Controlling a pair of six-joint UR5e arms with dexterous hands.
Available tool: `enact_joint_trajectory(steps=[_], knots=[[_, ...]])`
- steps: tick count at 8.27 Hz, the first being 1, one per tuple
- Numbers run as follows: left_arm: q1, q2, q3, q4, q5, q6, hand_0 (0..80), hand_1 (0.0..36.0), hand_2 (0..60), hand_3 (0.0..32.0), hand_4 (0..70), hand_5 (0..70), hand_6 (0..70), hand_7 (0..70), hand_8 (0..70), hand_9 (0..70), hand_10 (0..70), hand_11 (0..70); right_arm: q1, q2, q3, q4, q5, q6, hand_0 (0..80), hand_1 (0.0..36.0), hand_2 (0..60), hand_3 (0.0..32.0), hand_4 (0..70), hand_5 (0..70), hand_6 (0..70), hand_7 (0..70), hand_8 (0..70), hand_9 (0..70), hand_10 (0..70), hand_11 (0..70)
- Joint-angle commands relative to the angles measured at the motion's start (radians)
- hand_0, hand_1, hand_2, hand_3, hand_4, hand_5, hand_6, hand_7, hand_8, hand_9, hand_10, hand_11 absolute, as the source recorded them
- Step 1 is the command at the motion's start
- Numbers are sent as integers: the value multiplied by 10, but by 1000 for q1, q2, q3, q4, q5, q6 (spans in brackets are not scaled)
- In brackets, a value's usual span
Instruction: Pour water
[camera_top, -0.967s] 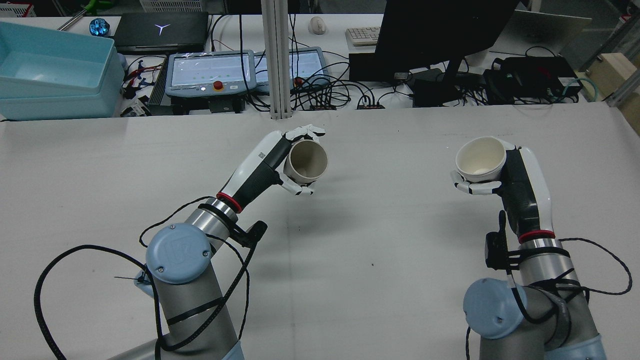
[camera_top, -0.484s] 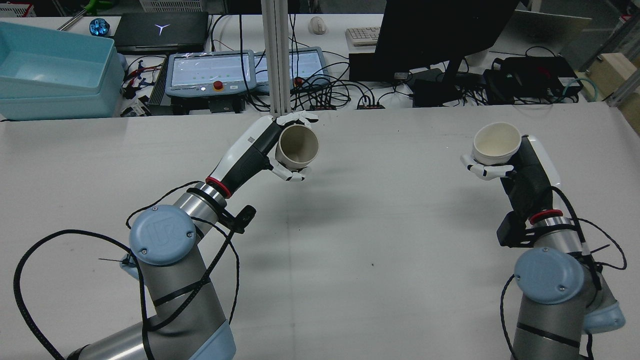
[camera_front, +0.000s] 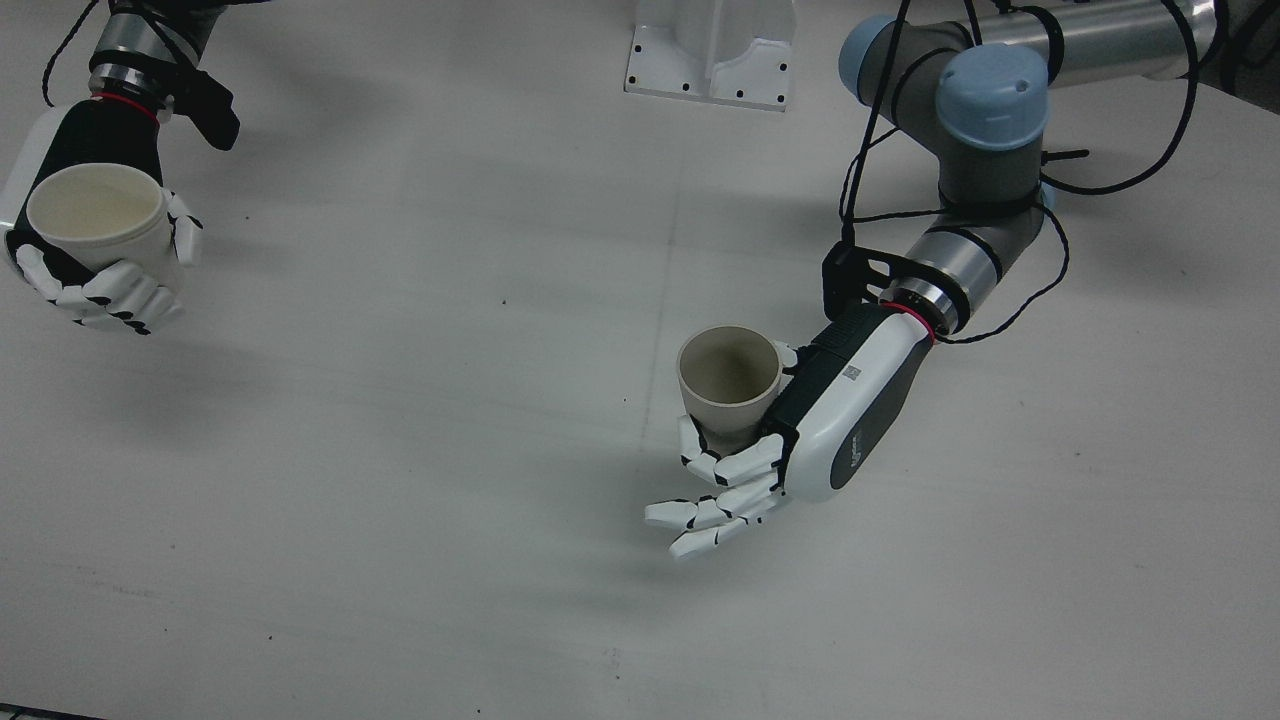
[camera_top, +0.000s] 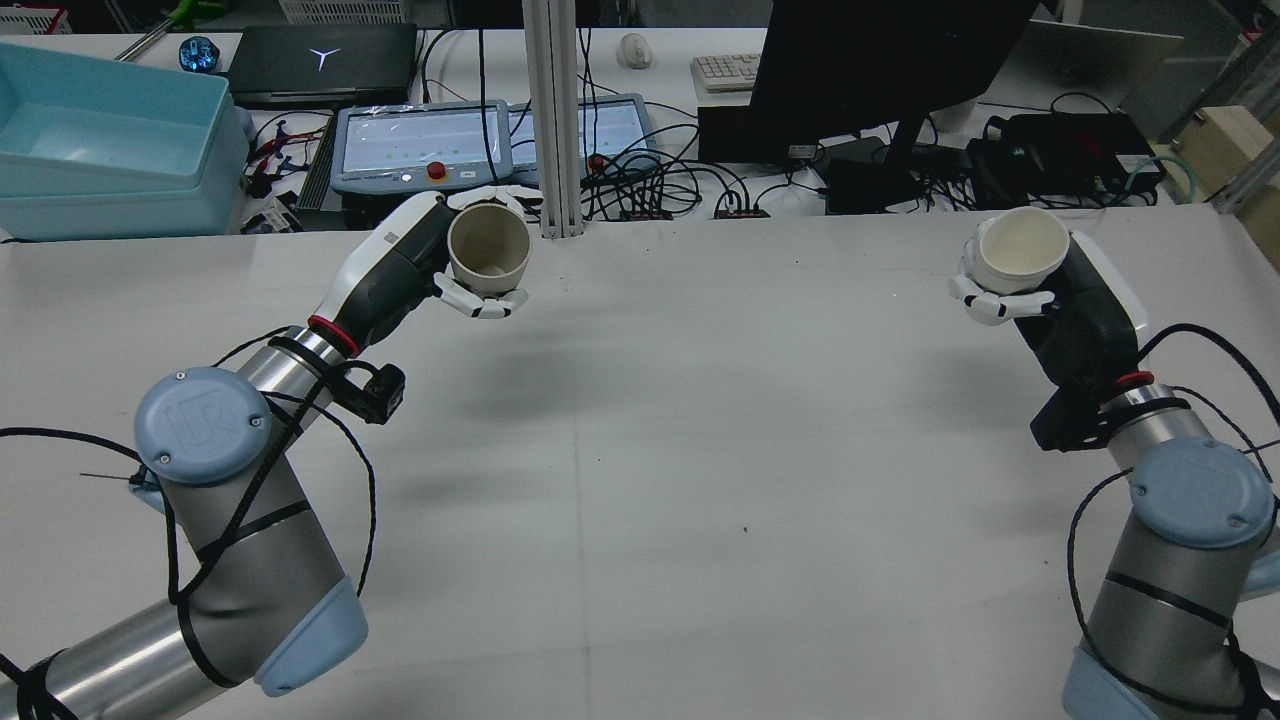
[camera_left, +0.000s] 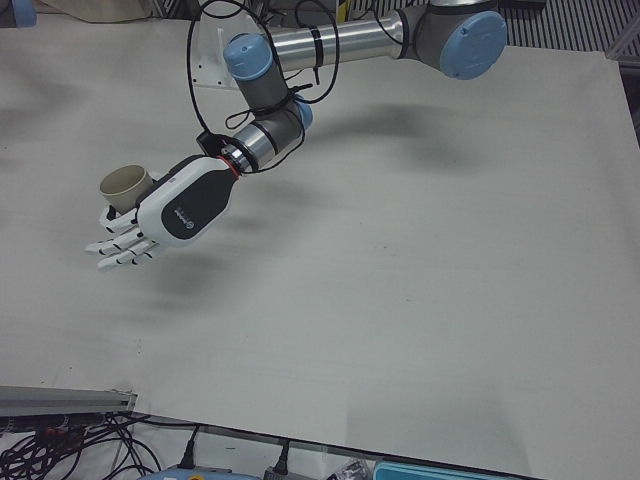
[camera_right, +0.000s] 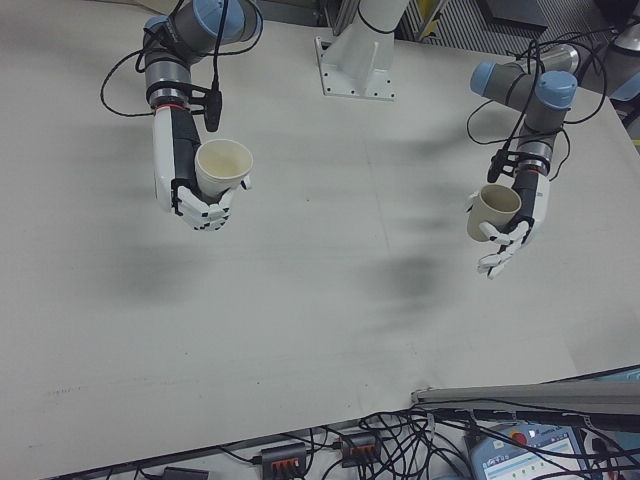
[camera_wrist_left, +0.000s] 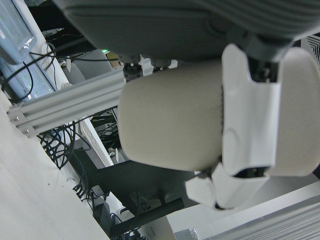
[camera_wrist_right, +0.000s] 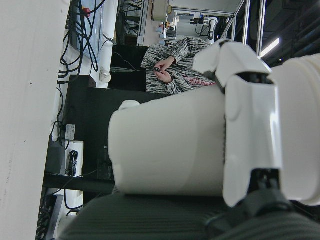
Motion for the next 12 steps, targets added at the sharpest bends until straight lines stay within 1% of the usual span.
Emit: enact_joint_trajectory(steps=[1, 2, 3, 4, 5, 6, 7, 8, 9, 10, 11, 12], knots=[[-126, 225, -99, -102, 61, -106, 653, 354, 600, 0, 700, 700, 184, 227, 131, 111, 135, 214, 20, -125, -3, 138, -49, -21, 736, 200, 407, 0, 700, 700, 683, 658, 561, 642, 397, 555], [-167, 285, -108, -146, 65, -134, 659, 358, 600, 0, 700, 700, 182, 226, 130, 110, 136, 215, 24, -162, -15, 195, -60, -32, 720, 194, 401, 0, 700, 700, 677, 658, 563, 645, 402, 563], [-189, 319, -109, -179, 87, -151, 664, 360, 600, 0, 700, 700, 182, 227, 131, 110, 136, 216, 41, -164, -65, 270, -95, -62, 712, 191, 395, 0, 700, 700, 666, 649, 559, 641, 405, 566], [-222, 359, -109, -220, 122, -151, 671, 360, 600, 0, 700, 700, 184, 227, 131, 112, 137, 217, 85, -138, -202, 411, -199, -82, 722, 198, 416, 0, 700, 700, 680, 660, 570, 654, 416, 583], [-235, 414, -109, -273, 127, -154, 668, 360, 600, 0, 700, 700, 182, 227, 132, 113, 136, 216, 157, -80, -324, 514, -312, -93, 736, 202, 426, 0, 700, 700, 695, 670, 578, 662, 420, 588], [-250, 468, -105, -327, 127, -160, 664, 360, 600, 0, 700, 700, 179, 225, 132, 113, 137, 217, 206, -75, -349, 530, -348, -101, 770, 213, 422, 0, 700, 700, 673, 646, 558, 631, 383, 539], [-279, 526, -101, -396, 127, -163, 677, 360, 600, 0, 700, 700, 186, 230, 135, 116, 139, 221, 245, -75, -356, 533, -370, -104, 777, 212, 406, 0, 700, 700, 657, 624, 541, 603, 353, 501], [-311, 590, -96, -462, 127, -184, 677, 360, 600, 0, 700, 700, 191, 233, 137, 118, 140, 222, 256, -73, -386, 552, -396, -104, 764, 211, 409, 0, 700, 700, 663, 627, 544, 607, 362, 512], [-327, 664, -90, -531, 127, -197, 685, 360, 600, 0, 700, 700, 198, 238, 140, 121, 143, 227, 256, -75, -430, 578, -396, -107, 749, 208, 415, 0, 700, 700, 673, 633, 549, 614, 372, 524], [-347, 741, -66, -600, 127, -197, 688, 360, 600, 0, 700, 700, 202, 240, 141, 122, 144, 227, 254, -73, -493, 622, -396, -116, 747, 205, 407, 0, 700, 700, 667, 627, 547, 611, 370, 521], [-347, 767, -12, -668, 127, -197, 688, 360, 600, 0, 700, 700, 205, 243, 143, 125, 144, 227, 253, -72, -554, 674, -396, -122, 728, 201, 400, 0, 700, 700, 650, 615, 540, 604, 369, 519], [-347, 783, 50, -730, 125, -191, 681, 359, 600, 0, 700, 700, 206, 243, 144, 126, 144, 227, 256, -72, -607, 717, -396, -125, 724, 199, 396, 0, 700, 700, 647, 611, 540, 604, 369, 520]])
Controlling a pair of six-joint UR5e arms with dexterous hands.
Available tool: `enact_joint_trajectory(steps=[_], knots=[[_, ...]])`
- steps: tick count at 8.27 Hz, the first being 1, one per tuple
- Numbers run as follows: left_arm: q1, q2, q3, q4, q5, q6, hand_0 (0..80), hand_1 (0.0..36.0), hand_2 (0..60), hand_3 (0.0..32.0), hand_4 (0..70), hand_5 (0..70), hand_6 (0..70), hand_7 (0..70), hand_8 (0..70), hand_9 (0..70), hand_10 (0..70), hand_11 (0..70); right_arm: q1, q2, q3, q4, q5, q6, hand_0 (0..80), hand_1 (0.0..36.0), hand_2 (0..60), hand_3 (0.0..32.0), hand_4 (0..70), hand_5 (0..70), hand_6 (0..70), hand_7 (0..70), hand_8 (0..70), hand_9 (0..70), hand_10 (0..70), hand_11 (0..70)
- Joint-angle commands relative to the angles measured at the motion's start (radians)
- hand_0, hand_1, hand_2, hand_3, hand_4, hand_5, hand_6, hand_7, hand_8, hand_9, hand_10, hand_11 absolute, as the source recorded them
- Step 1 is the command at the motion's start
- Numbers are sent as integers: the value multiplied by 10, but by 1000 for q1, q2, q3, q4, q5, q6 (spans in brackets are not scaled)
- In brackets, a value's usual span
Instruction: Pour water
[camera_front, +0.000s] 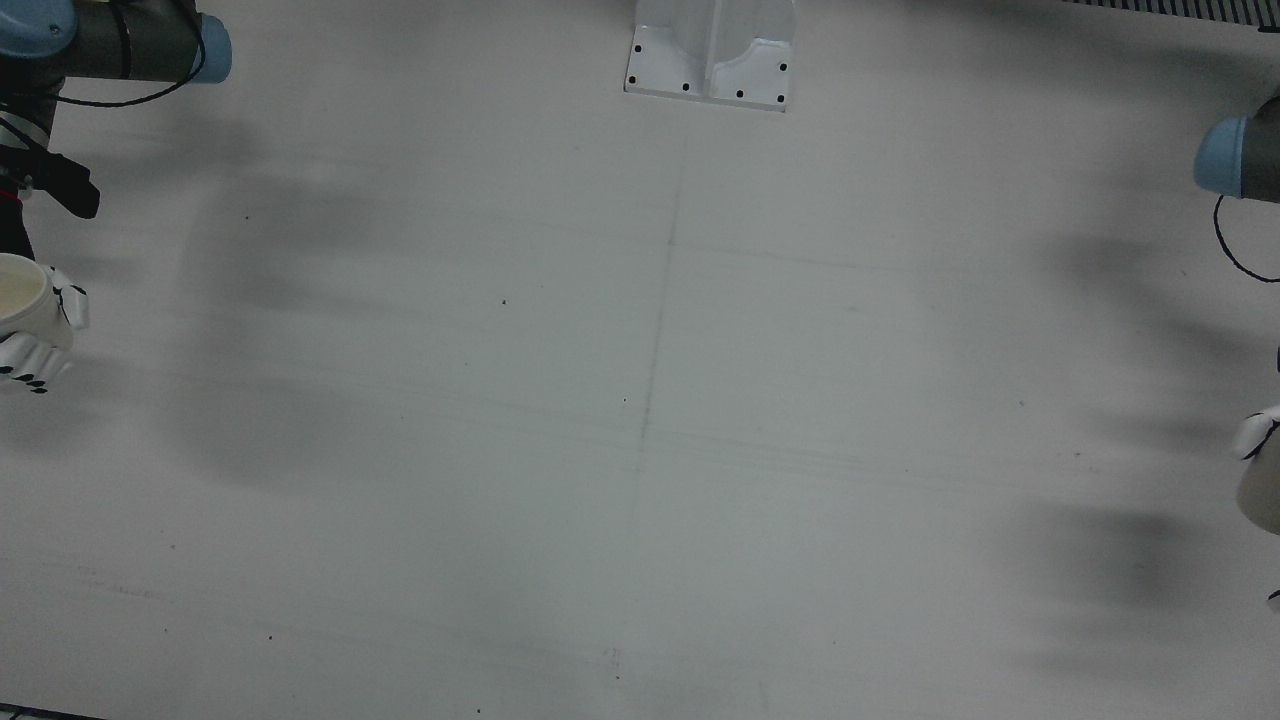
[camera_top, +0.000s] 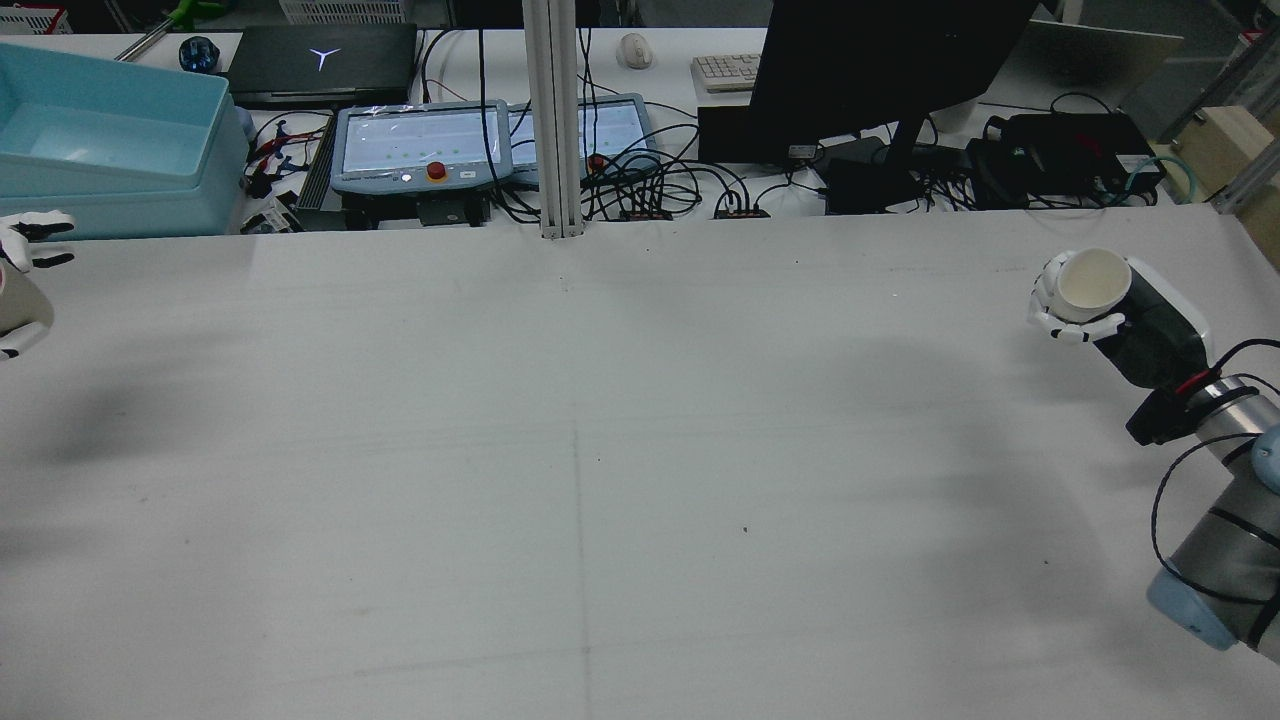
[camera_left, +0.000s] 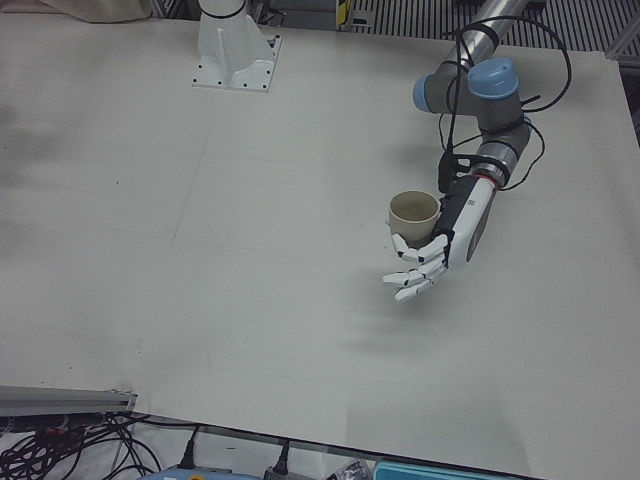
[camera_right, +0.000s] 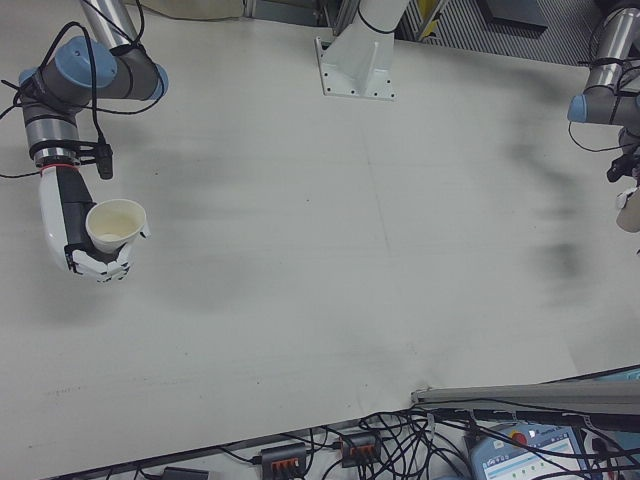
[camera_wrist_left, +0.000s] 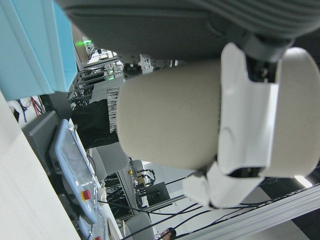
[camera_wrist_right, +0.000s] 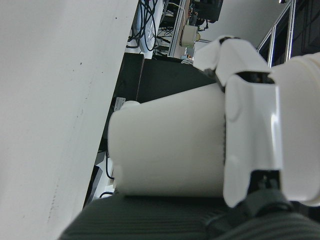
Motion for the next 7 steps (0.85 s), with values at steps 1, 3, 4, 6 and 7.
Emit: enact_joint_trajectory(steps=[1, 3, 4, 6, 7], knots=[[-5, 66, 154, -182, -1, 13, 675, 357, 600, 0, 700, 700, 202, 242, 143, 124, 144, 226, 9, 0, -156, 118, -2, -10, 720, 198, 395, 0, 700, 700, 645, 607, 539, 601, 365, 514], [3, 56, 222, -222, -5, 62, 648, 341, 600, 0, 700, 700, 201, 241, 144, 127, 145, 226, 32, 0, -254, 218, -2, -7, 694, 189, 384, 0, 700, 700, 630, 591, 535, 596, 368, 518], [50, 56, 254, -230, -11, 76, 645, 331, 600, 0, 700, 700, 207, 244, 146, 129, 146, 228, 36, 0, -277, 226, 0, -7, 685, 185, 374, 0, 700, 700, 622, 583, 531, 590, 365, 514], [153, 51, 313, -258, -73, 110, 638, 305, 600, 0, 700, 700, 215, 247, 149, 134, 149, 230, 39, 1, -299, 233, 3, -10, 673, 181, 365, 0, 700, 700, 619, 579, 527, 584, 358, 504], [181, 53, 337, -264, -102, 111, 632, 292, 590, 0, 700, 700, 217, 248, 150, 136, 150, 230, 40, 9, -328, 249, 3, -10, 657, 175, 358, 0, 700, 700, 616, 577, 527, 585, 364, 511]])
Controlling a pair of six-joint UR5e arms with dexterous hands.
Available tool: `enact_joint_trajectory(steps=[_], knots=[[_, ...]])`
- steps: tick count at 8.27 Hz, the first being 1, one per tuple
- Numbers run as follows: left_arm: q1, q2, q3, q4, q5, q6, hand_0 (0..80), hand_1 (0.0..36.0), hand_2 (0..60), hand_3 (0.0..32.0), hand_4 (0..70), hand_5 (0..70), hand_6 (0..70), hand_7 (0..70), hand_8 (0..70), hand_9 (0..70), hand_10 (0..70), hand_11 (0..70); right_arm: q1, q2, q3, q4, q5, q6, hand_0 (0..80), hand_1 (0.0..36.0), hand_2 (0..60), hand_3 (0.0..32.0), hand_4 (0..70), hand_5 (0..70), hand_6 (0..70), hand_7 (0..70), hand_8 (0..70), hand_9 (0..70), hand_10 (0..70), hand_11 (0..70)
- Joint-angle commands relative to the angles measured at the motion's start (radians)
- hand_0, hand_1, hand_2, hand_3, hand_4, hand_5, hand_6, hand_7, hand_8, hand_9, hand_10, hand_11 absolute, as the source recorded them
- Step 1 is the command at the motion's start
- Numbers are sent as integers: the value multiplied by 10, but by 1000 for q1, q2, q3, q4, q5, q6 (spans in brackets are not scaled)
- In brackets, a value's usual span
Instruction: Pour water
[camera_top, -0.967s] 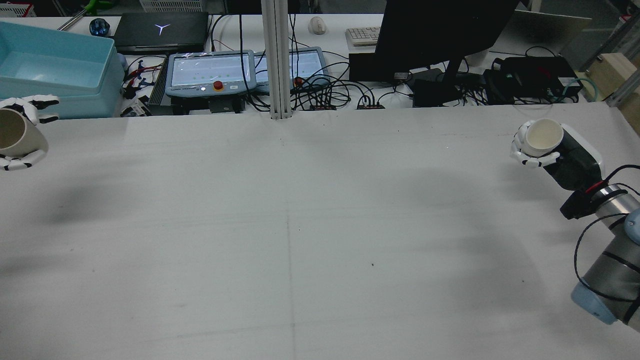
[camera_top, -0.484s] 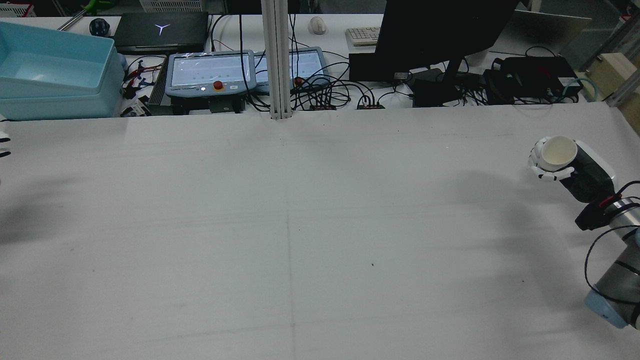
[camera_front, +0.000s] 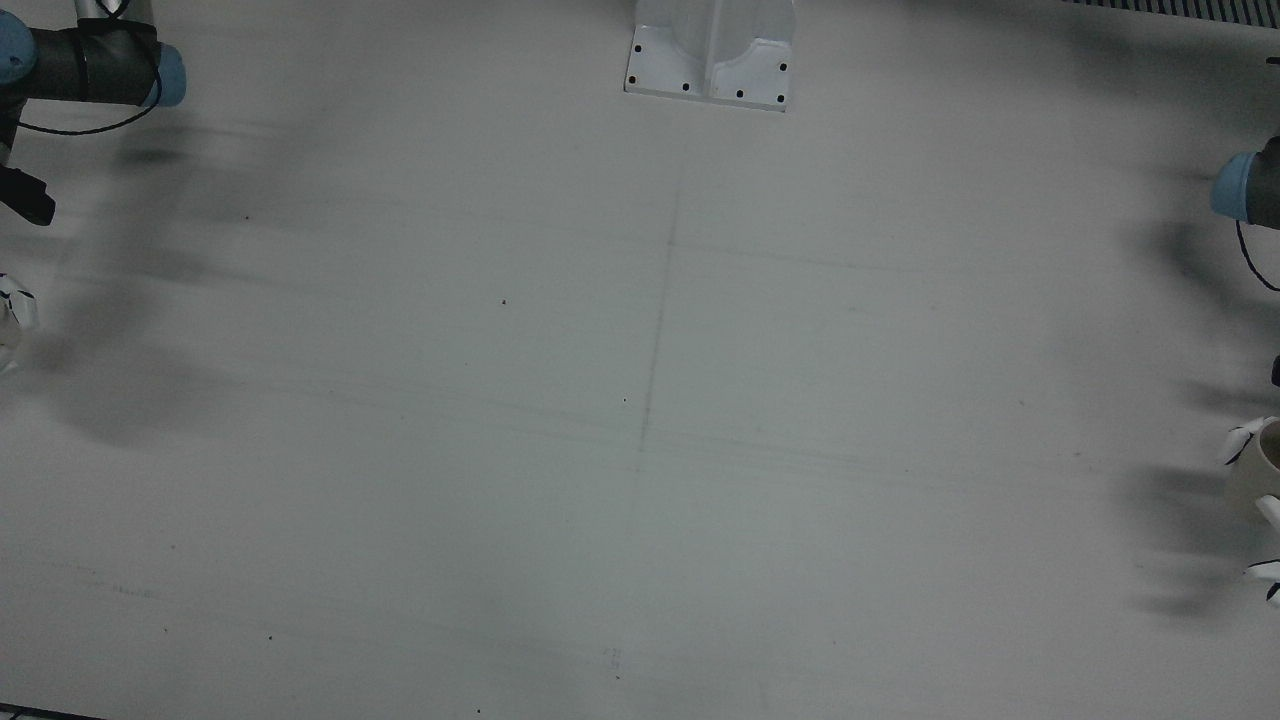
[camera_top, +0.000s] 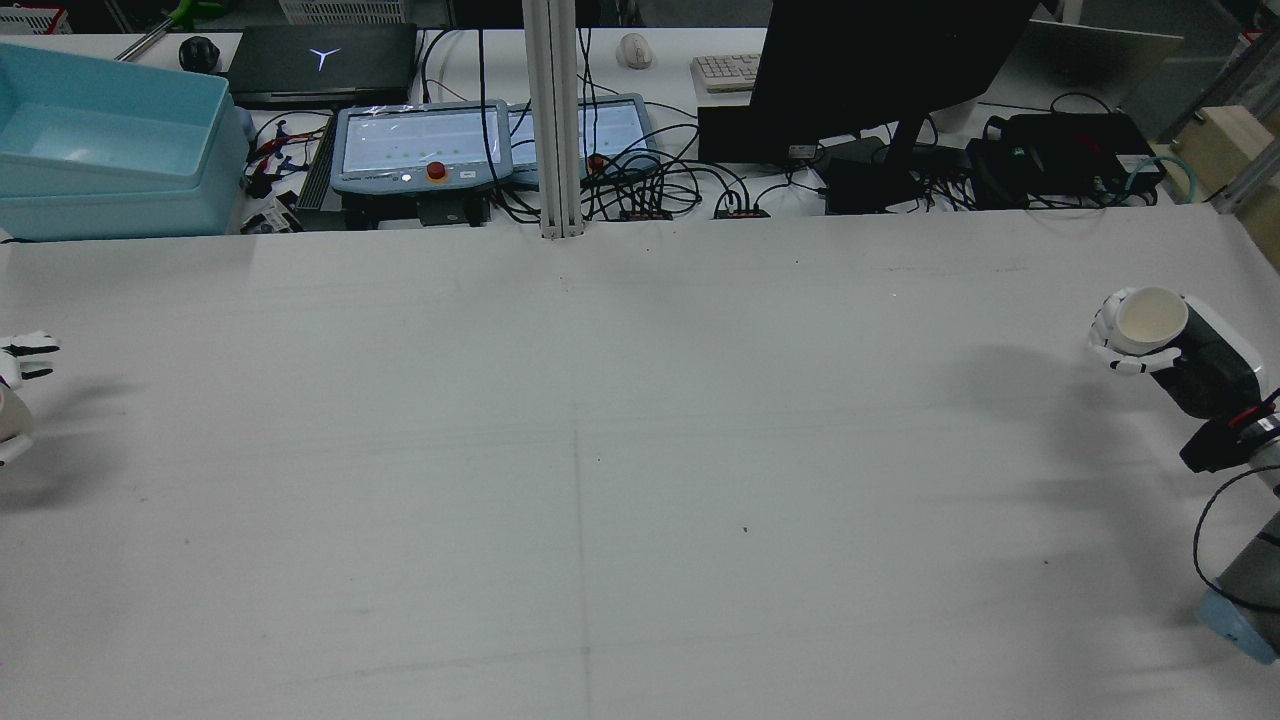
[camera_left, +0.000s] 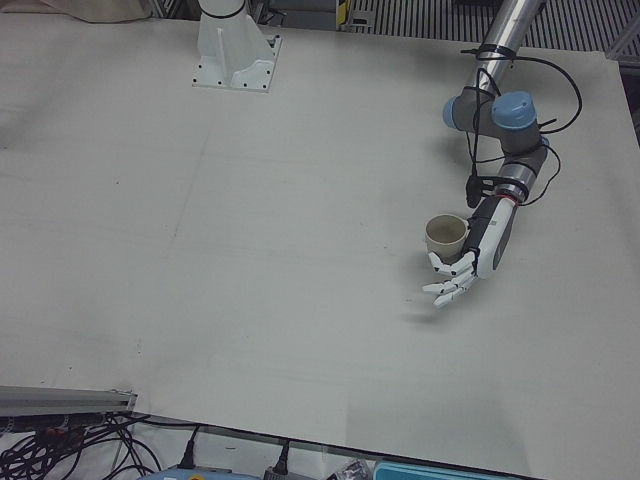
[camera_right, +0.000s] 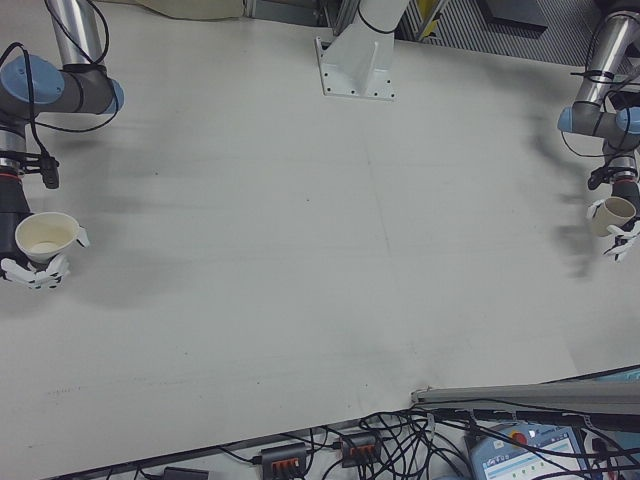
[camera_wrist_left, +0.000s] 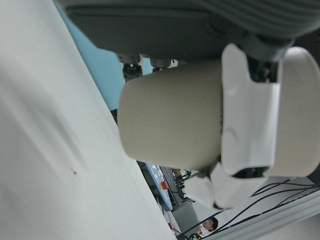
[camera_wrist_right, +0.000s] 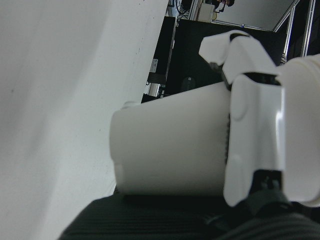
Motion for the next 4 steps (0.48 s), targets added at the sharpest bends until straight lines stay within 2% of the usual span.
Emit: enact_joint_trajectory(steps=[1, 3, 4], knots=[[86, -2, 80, -32, -62, 19, 629, 281, 562, 0, 700, 700, 221, 251, 152, 138, 151, 231, 12, 23, -97, 59, 4, -1, 644, 170, 352, 0, 700, 700, 612, 573, 527, 585, 365, 511], [86, 4, 101, -39, -84, 19, 628, 269, 521, 0, 700, 700, 221, 252, 153, 141, 152, 232, 15, 86, -232, 120, 5, 2, 642, 167, 346, 0, 700, 700, 607, 569, 524, 579, 360, 506], [86, 6, 108, -38, -84, 21, 625, 266, 511, 0, 700, 700, 220, 250, 153, 142, 151, 230, 15, 106, -262, 131, 7, -1, 641, 166, 346, 0, 700, 700, 611, 572, 526, 582, 363, 509]])
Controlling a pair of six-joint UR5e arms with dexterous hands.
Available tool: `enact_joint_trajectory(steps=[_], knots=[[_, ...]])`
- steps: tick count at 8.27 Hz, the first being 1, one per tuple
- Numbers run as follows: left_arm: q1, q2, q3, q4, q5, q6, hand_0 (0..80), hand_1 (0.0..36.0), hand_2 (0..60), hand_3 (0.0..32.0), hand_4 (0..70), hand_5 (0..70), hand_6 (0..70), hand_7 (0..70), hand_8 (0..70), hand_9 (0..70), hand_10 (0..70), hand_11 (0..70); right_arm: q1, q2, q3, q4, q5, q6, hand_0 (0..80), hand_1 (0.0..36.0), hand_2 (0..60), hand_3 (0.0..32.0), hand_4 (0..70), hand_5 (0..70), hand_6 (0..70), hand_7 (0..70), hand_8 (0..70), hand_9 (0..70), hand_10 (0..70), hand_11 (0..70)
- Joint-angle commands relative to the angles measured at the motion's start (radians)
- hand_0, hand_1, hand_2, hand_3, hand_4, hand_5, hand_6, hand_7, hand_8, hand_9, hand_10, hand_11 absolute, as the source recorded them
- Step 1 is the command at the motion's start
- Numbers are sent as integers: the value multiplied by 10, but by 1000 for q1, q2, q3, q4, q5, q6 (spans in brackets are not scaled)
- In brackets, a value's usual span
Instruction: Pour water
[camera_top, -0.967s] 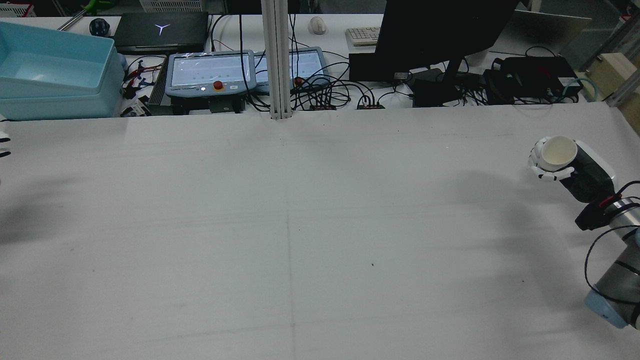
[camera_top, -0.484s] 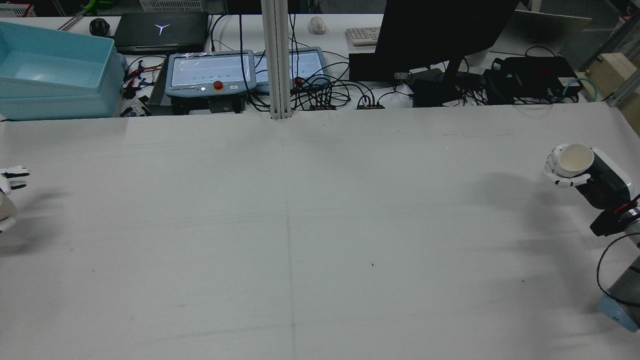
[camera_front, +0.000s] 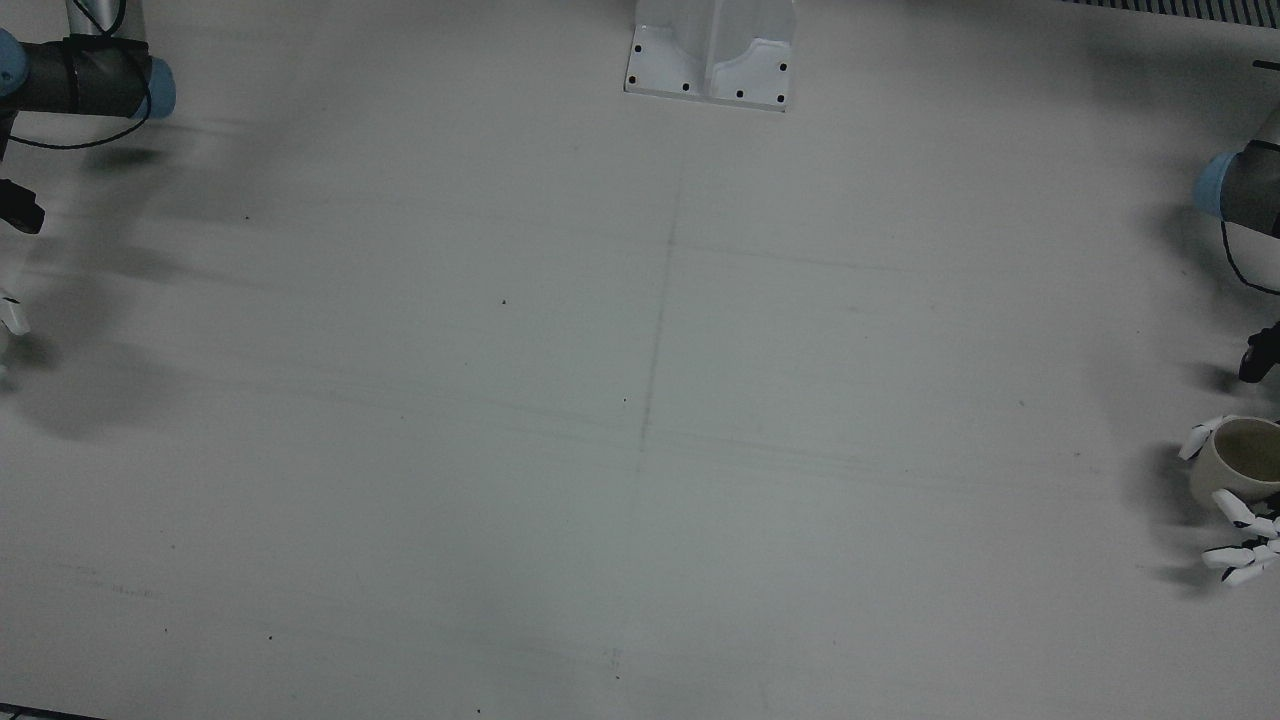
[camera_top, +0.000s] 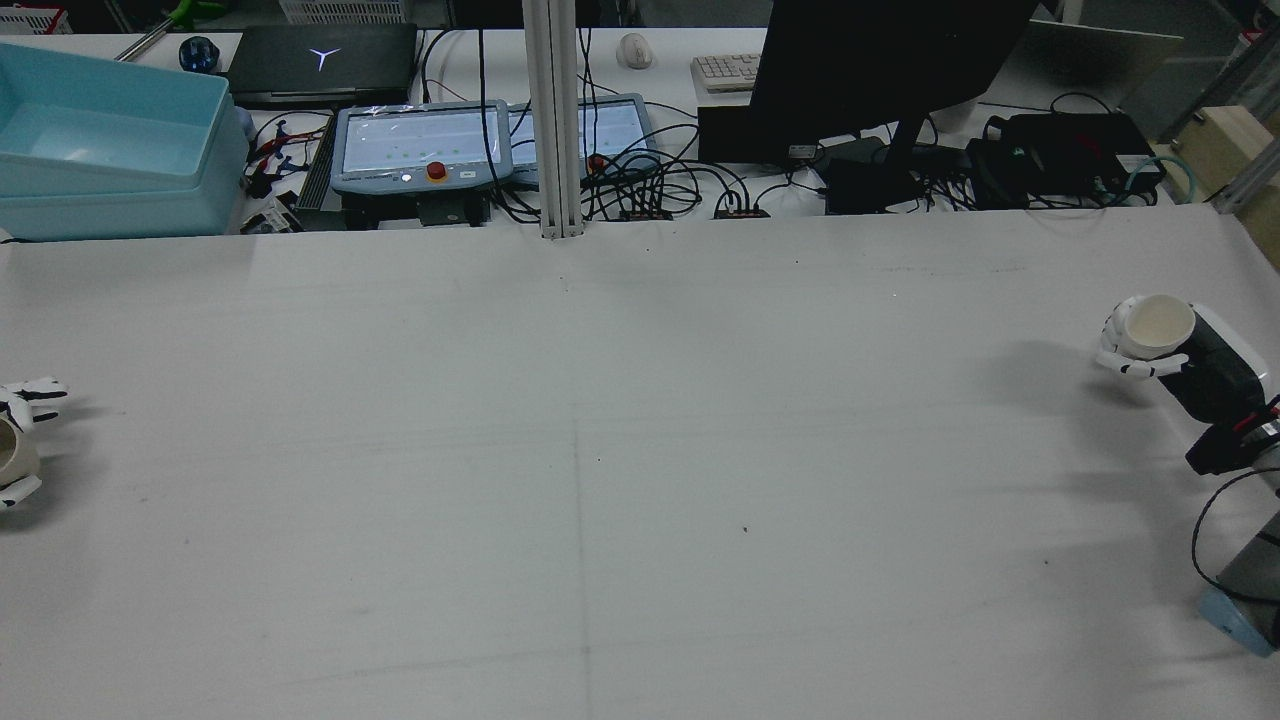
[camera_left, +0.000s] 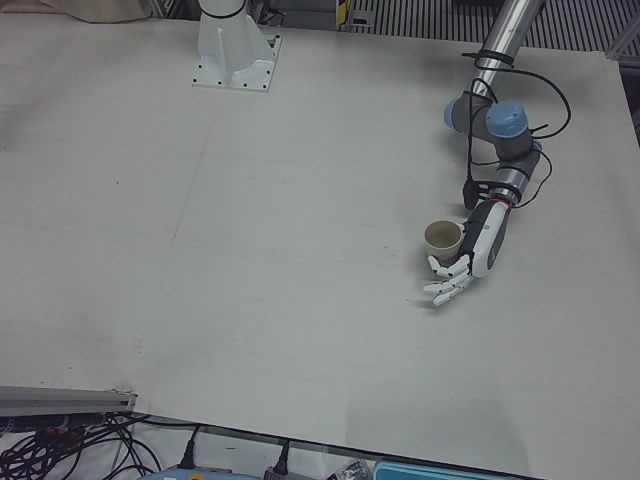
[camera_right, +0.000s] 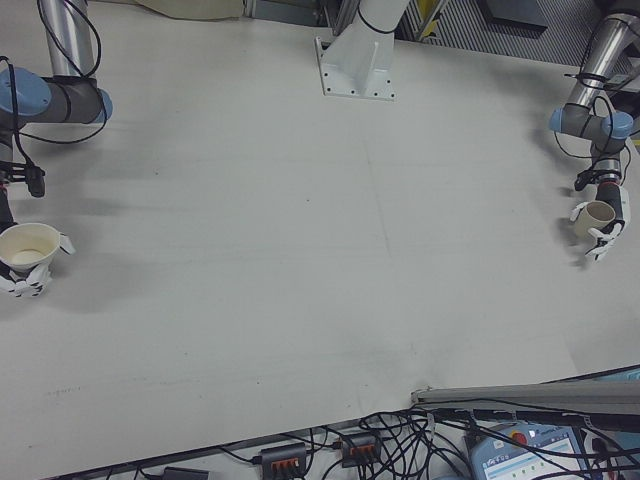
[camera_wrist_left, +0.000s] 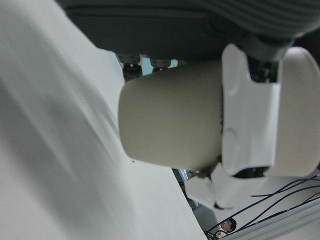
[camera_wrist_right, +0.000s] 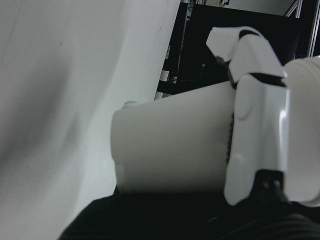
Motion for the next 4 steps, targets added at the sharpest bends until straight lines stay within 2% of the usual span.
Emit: enact_joint_trajectory(steps=[1, 2, 3, 4], knots=[[4, 4, 35, -5, -15, 4, 624, 265, 510, 0, 700, 700, 222, 252, 154, 142, 151, 230, 3, 63, -118, 45, 4, -3, 641, 165, 342, 0, 700, 700, 611, 572, 525, 580, 362, 508], [2, 4, 35, -7, -15, 16, 621, 261, 503, 0, 700, 700, 224, 253, 154, 142, 151, 231, 3, 64, -118, 45, 4, -2, 637, 163, 338, 0, 700, 700, 610, 572, 523, 578, 361, 506], [4, 6, 35, -4, -20, 28, 631, 221, 318, 0, 700, 700, 220, 251, 152, 140, 148, 224, 3, 61, -117, 50, 4, 0, 627, 145, 284, 0, 700, 700, 579, 550, 501, 548, 340, 473], [4, 9, 35, 1, -20, 39, 643, 150, 13, 0, 700, 700, 200, 245, 142, 130, 136, 206, 2, 56, -117, 51, 3, -2, 614, 101, 80, 0, 700, 642, 479, 472, 427, 450, 265, 378]])
